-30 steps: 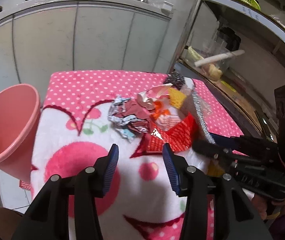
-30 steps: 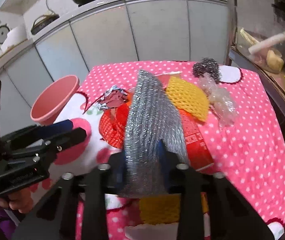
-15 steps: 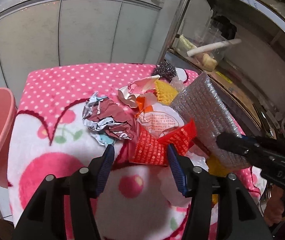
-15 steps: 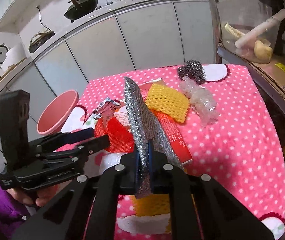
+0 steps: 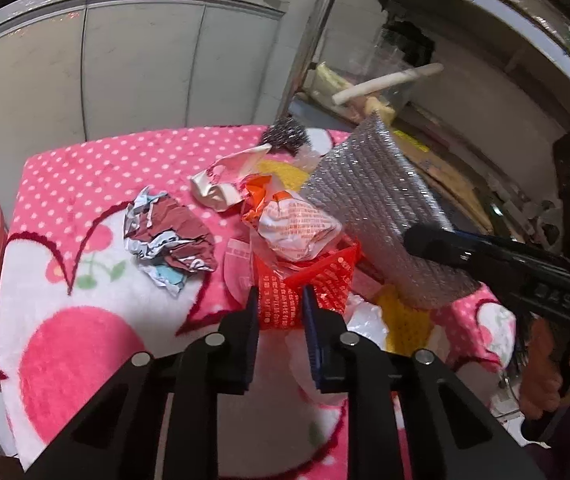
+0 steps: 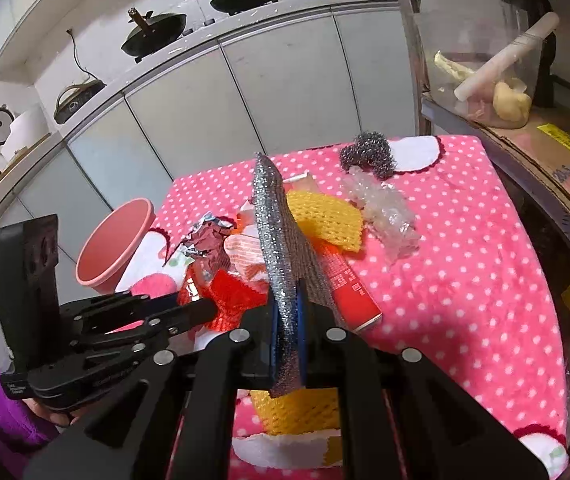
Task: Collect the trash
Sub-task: 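Grasp the silver mesh cloth with the right tool while the left tool grasps the red mesh bag, then carry both items over the pink bucket and open the left tool to drop the red mesh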
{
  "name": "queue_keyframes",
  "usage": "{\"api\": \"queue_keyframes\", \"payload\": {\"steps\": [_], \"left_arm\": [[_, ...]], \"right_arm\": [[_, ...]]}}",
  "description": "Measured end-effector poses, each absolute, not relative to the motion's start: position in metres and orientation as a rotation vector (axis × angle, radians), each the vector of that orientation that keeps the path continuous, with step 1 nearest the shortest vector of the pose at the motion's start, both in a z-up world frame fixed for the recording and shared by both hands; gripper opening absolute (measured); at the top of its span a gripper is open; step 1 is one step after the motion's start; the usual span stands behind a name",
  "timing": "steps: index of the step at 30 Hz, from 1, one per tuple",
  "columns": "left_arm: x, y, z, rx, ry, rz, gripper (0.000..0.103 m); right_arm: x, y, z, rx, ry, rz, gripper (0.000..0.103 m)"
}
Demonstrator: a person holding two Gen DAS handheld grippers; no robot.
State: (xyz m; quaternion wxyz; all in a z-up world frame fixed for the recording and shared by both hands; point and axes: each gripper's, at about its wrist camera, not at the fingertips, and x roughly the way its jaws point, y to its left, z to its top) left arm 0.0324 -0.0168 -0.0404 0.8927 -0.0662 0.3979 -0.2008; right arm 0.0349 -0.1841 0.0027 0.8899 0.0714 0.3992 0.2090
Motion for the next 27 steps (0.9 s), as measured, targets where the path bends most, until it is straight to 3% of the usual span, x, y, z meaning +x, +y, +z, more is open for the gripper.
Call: {"api": "queue_keyframes", "payload": {"steps": [17,27], "left_arm": [[-0.007,0.035,0.011,-0.196,0.687,-0.378,0.012],[-0.030,0.117,0.031,-0.224,0.586,-0.152,0.012]], "right_arm": [[0.033,-0.177,0.044,0.154,0.739,0.457,0.008],[0.059,-0.076,0.056,0.106,0.771,0.690,0.008]]}}
